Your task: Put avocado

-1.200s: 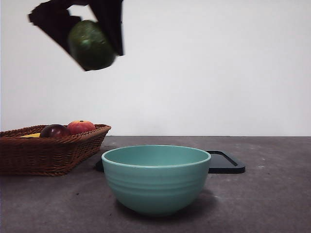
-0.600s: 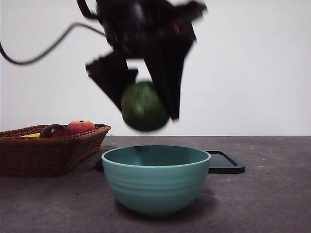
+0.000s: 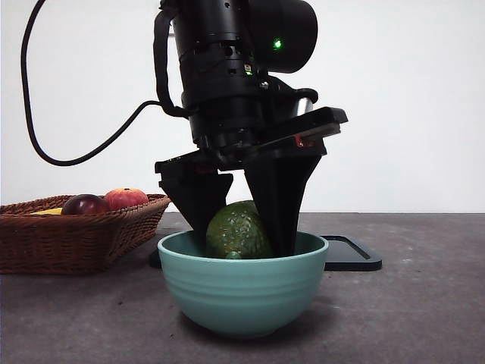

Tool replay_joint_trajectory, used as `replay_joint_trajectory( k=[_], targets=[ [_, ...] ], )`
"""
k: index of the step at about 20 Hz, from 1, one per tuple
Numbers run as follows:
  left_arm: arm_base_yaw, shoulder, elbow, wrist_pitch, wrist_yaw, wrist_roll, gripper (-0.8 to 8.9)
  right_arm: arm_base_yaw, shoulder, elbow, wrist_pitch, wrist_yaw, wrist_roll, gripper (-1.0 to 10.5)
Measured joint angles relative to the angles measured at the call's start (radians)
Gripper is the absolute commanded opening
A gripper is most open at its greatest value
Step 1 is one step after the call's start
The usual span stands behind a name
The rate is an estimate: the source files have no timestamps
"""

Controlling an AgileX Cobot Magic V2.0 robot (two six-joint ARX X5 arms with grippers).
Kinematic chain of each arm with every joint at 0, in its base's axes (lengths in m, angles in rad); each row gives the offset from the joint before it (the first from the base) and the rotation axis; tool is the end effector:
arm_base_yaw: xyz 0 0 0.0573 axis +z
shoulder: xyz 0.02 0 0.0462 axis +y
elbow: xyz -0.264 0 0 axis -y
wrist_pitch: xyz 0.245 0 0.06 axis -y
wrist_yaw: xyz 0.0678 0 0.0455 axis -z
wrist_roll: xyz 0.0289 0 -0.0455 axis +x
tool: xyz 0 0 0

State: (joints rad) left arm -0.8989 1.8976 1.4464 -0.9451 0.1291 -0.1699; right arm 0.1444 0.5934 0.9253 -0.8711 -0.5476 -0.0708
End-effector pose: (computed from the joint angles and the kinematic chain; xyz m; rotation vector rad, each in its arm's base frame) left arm 0.2262 -0.2904 0.2057 0.4120 1.4016 -0.7275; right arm 0.0894 0.0282 0.3402 0.0438 0.5143 0.6932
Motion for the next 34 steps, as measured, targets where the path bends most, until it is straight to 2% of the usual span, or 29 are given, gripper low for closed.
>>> replay_joint_trajectory(
  k=[9, 12, 13, 21, 27, 31, 34],
  targets=[
    [0.000, 0.035, 0.000, 0.006, 0.000, 0.000, 2.08, 0.000, 0.000, 0.000, 0.000, 0.000, 0.000, 5.6],
    [0.000, 0.035, 0.000, 0.006, 0.000, 0.000, 4.60, 0.000, 0.000, 0.000, 0.000, 0.000, 0.000, 5.6],
    [0.000, 0.035, 0.000, 0.006, 0.000, 0.000, 5.01, 0.000, 0.000, 0.000, 0.000, 0.000, 0.000, 5.6],
    [-0.002, 0.010, 0.034, -0.055, 0.001, 0.004, 5.01, 0.000, 0.000, 0.000, 0.000, 0.000, 0.000, 5.6],
    [0.006, -0.224, 0.045, -0.102, -0.005, 0.058, 5.00, 0.000, 0.000, 0.000, 0.000, 0.000, 0.000, 5.6],
    [0.034, -0.441, 0.045, -0.137, -0.117, 0.084, 4.99, 0.000, 0.000, 0.000, -0.008, 0.000, 0.008, 5.6],
    [0.064, -0.639, 0.046, -0.159, -0.131, 0.106, 4.99, 0.000, 0.000, 0.000, -0.009, 0.000, 0.008, 5.6]
  ],
)
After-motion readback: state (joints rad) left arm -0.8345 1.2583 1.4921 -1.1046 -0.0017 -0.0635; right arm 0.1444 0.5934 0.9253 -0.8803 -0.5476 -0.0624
